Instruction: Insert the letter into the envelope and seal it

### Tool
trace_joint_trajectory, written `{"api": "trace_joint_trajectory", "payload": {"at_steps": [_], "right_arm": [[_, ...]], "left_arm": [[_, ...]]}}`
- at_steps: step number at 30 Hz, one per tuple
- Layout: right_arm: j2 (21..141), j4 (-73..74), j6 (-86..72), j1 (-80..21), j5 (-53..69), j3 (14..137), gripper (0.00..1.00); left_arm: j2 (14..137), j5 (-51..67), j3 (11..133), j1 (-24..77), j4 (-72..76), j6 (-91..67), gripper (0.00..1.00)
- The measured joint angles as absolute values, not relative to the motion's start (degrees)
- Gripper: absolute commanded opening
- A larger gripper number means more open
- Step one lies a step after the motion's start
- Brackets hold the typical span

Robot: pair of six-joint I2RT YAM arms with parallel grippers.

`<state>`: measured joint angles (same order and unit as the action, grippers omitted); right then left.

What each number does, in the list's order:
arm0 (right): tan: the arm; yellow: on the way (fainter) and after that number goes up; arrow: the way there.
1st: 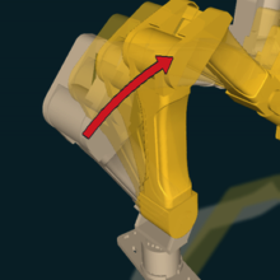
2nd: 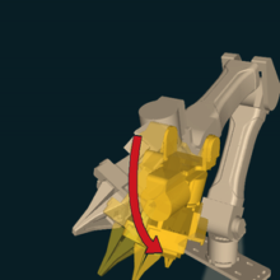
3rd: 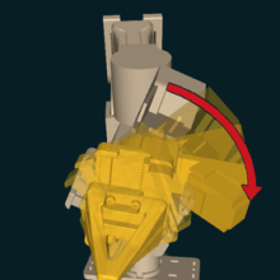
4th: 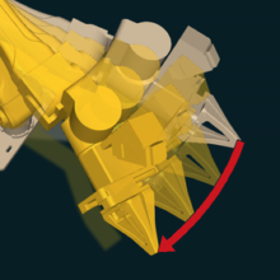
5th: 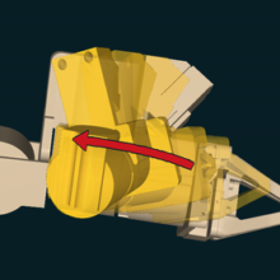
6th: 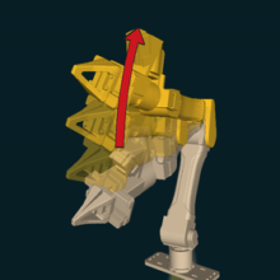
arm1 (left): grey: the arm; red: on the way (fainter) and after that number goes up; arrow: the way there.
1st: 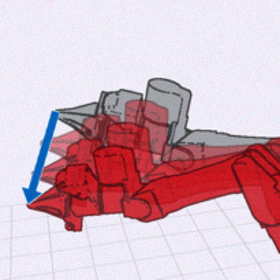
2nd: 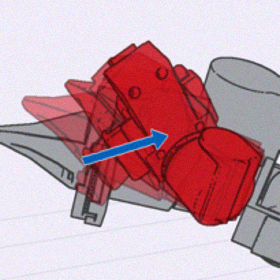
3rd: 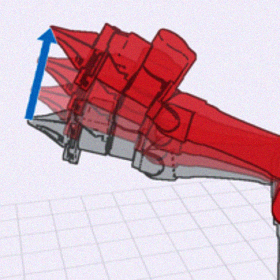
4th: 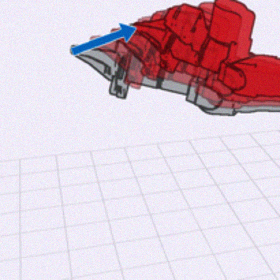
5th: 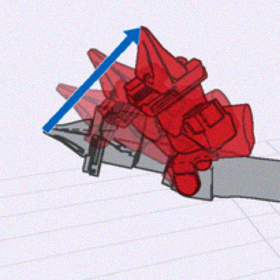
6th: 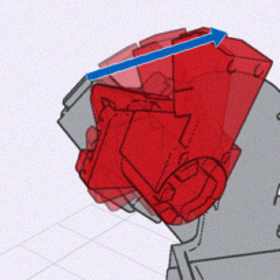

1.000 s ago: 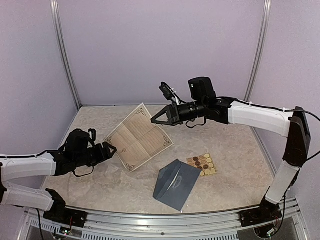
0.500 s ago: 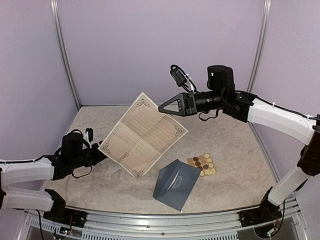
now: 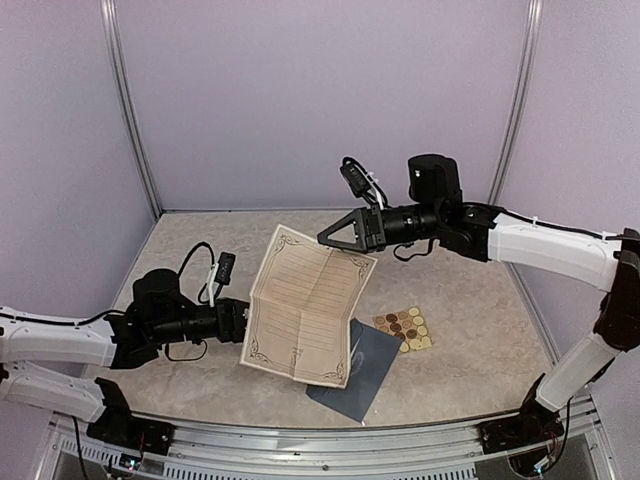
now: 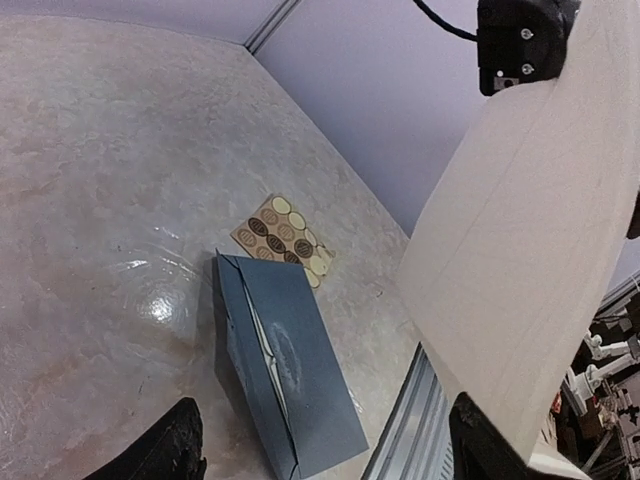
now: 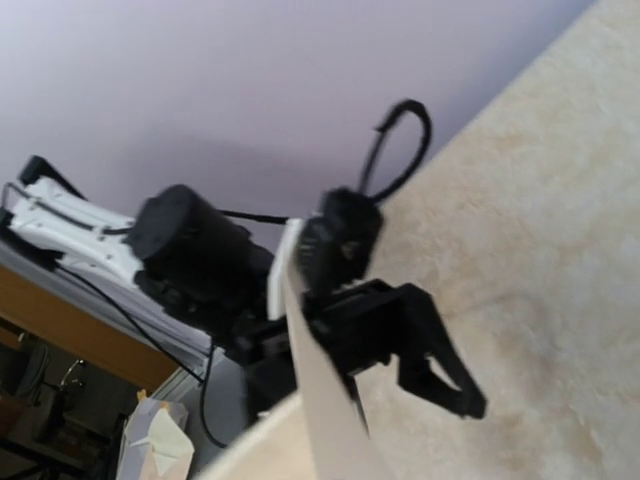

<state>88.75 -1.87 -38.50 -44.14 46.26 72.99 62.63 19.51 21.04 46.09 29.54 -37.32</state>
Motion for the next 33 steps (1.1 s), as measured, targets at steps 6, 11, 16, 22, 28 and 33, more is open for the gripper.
{"api": "trace_joint_trajectory", "payload": {"at_steps": [6, 11, 16, 22, 28, 33], "right_arm": [[90.8, -3.4, -39.1, -44.1, 45.0, 67.9, 0.00], [92.8, -6.0, -41.1, -44.2, 45.0, 62.4, 0.00], [93.2, -7.6, -42.4, -44.4, 45.1, 59.6, 0.00], [93.2, -9.6, -43.1, -44.5, 45.0, 59.3, 0.00], [93.2, -10.5, -43.1, -44.4, 45.1, 58.9, 0.02], [93.1, -10.1, -41.2, -44.2, 44.7, 58.7, 0.51]], "left_arm": [[67.5, 21.6, 21.0, 48.4, 36.4, -39.7, 0.80], [72.7, 22.3, 20.9, 50.3, 42.7, -41.9, 0.63], [77.0, 22.7, 20.9, 51.0, 46.9, -43.7, 0.44], [78.9, 22.7, 20.9, 51.0, 48.6, -44.5, 0.16], [78.5, 22.5, 21.1, 51.1, 47.6, -44.1, 0.00], [76.4, 22.0, 21.1, 51.1, 44.6, -43.0, 0.00]]}}
